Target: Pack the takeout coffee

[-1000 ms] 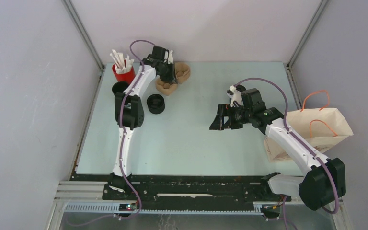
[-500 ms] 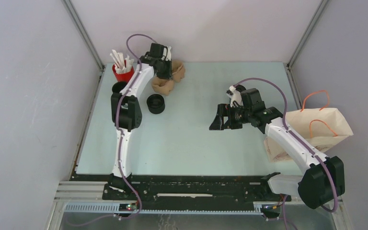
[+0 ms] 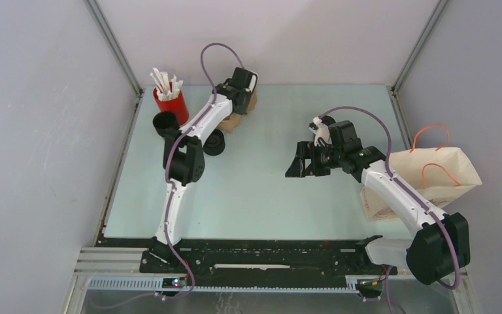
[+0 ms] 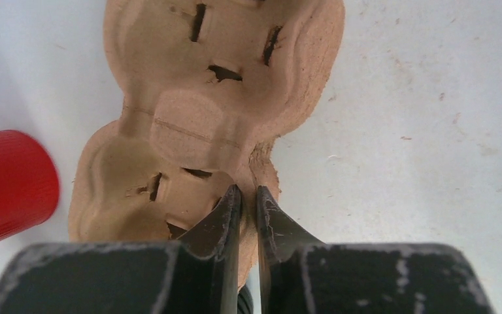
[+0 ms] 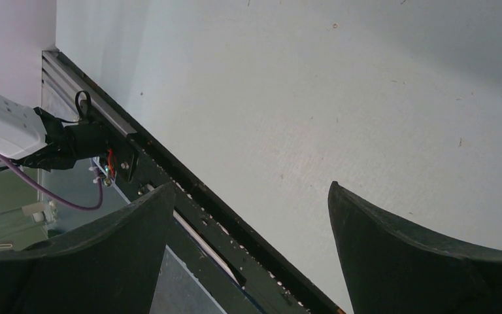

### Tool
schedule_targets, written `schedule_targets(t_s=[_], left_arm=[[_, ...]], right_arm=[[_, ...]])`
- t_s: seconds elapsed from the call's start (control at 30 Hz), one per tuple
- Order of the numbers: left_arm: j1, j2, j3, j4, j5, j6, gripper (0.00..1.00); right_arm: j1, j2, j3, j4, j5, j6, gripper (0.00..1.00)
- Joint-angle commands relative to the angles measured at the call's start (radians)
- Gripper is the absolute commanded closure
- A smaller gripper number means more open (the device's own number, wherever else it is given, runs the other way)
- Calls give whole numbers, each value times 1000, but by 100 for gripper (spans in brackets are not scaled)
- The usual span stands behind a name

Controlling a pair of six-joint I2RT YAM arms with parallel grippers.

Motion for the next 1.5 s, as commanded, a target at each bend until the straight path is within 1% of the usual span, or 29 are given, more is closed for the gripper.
schedule_targets(t_s=[0.0, 0.13, 0.27, 0.43, 0.53, 0.6, 0.63, 0.67, 0.7, 0.77, 0.83, 0.93, 1.03, 1.13, 1.2, 1.33, 1.47], left_arm=[[-54, -148, -78, 111, -246, 96, 100], [-90, -162, -98, 151, -368, 101, 100], [-115, -185, -144, 206, -402, 110, 100], [-103, -204, -108, 138, -298, 22, 100], [-98, -279, -110, 117, -222, -31, 100], [-82, -358, -112, 94, -133, -111, 100], [-68, -402, -123, 85, -66, -154, 100], [-50, -447, -150, 83, 38, -203, 100], [-31, -506, -193, 94, 127, -249, 100], [-1, -634, -327, 155, 280, -329, 100], [14, -770, -471, 214, 376, -358, 100], [16, -963, -659, 227, 431, -342, 100], [17, -1130, -792, 205, 493, -314, 100], [15, -1287, -944, 252, 581, -327, 100], [15, -1383, -1050, 308, 609, -368, 100], [15, -1525, -1216, 394, 708, -439, 100], [11, -1588, -1323, 442, 787, -485, 100]], right_arm=[[-8, -7, -5, 28, -19, 1, 5], [-9, -10, -8, 29, -18, 2, 5], [-9, -15, -12, 31, -19, 2, 5], [-11, -19, -15, 31, -18, 2, 5], [-12, -21, -15, 32, -16, 3, 5], [-16, -21, -15, 35, -16, 2, 5], [-17, -21, -15, 36, -14, 2, 5], [-19, -24, -15, 34, -9, 2, 5], [-21, -29, -15, 32, -3, 1, 4], [-21, -41, -15, 26, 11, -5, 4], [-17, -57, -14, 17, 34, -10, 5], [4, -83, 3, -24, 88, -20, 5], [41, -116, 41, -93, 161, -20, 4], [80, -156, 95, -167, 264, -7, 5], [102, -182, 144, -228, 330, 3, 5], [127, -240, 257, -371, 473, 20, 4], [129, -273, 343, -481, 519, 62, 5]])
